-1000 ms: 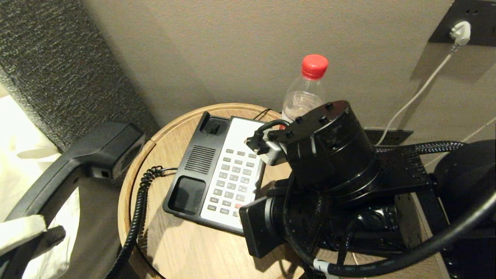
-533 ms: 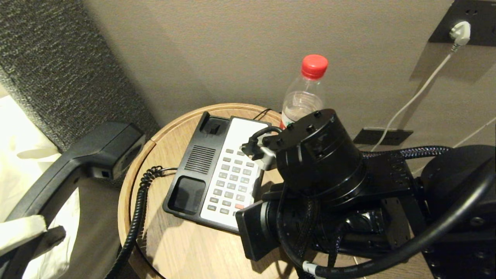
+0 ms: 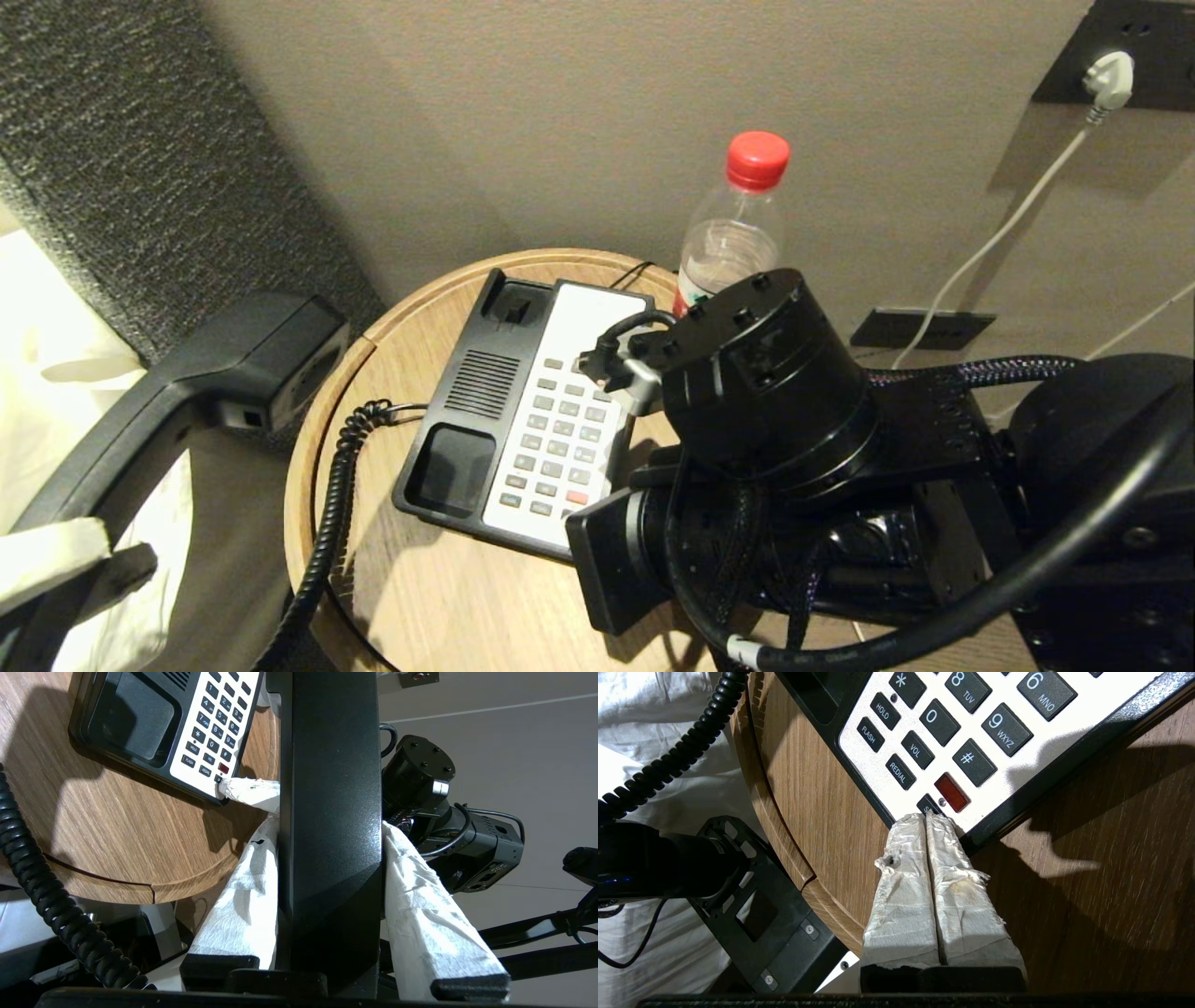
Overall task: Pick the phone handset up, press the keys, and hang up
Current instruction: Dial the number
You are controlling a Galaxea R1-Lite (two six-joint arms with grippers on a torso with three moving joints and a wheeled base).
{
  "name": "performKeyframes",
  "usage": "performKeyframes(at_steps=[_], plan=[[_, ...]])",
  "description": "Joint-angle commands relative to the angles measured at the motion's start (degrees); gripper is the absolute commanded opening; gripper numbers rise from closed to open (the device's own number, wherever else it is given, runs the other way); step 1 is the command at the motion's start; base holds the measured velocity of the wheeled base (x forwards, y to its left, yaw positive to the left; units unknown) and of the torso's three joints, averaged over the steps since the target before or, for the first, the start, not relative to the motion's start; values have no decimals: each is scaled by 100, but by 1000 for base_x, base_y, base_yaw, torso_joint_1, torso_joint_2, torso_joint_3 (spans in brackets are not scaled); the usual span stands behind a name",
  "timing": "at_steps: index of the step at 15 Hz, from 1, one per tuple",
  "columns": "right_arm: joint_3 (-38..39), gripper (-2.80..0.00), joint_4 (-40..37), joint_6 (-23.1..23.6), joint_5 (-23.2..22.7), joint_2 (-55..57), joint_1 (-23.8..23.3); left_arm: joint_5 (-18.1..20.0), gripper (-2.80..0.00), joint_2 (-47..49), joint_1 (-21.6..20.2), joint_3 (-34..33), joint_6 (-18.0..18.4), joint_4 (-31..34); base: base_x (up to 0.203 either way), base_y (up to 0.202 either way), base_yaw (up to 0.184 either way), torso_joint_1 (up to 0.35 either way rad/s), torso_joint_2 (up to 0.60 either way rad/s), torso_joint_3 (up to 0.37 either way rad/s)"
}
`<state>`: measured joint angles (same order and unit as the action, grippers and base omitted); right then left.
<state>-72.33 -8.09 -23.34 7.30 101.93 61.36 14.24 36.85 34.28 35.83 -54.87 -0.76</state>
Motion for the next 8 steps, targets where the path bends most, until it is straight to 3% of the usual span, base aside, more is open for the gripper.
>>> performKeyframes(at_steps=[1, 8], plan=[[-1, -280, -8, -3, 9, 20, -1, 9, -280, 8, 0, -7, -33, -3, 0, 0, 0, 0, 0, 0], [8, -280, -8, 23, 26, 117, -45, 9, -280, 15, 0, -6, -33, -3, 0, 0, 0, 0, 0, 0]])
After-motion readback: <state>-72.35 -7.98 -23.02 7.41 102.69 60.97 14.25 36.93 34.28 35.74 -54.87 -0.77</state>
